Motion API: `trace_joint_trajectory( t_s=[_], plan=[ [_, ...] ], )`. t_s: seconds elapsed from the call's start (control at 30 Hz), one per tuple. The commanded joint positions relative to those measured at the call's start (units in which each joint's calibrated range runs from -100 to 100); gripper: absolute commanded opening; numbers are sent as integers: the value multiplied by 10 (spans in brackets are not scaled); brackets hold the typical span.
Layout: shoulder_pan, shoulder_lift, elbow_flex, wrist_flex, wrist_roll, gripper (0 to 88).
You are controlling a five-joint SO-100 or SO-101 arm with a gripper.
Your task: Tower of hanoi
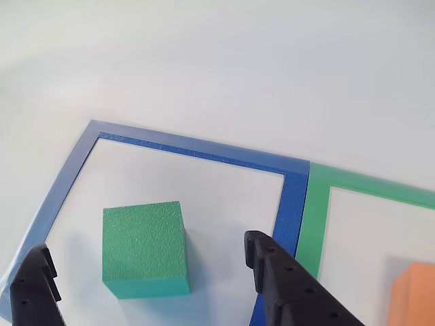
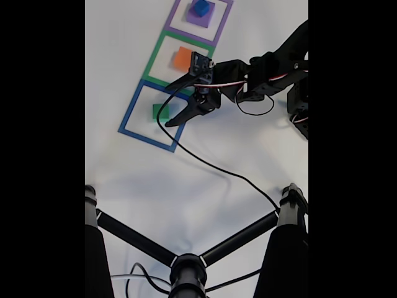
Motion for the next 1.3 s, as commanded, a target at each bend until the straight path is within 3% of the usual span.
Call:
trace_joint_trajectory(
  t_s=[0.0,0.83,1.1,1.27],
  plan=[
    [-4,17,-41,-22,2,333],
    [-30,107,-98,-38,2,311],
    [-34,107,-104,-41,2,279],
    [-37,99,-102,-40,2,197]
  ],
)
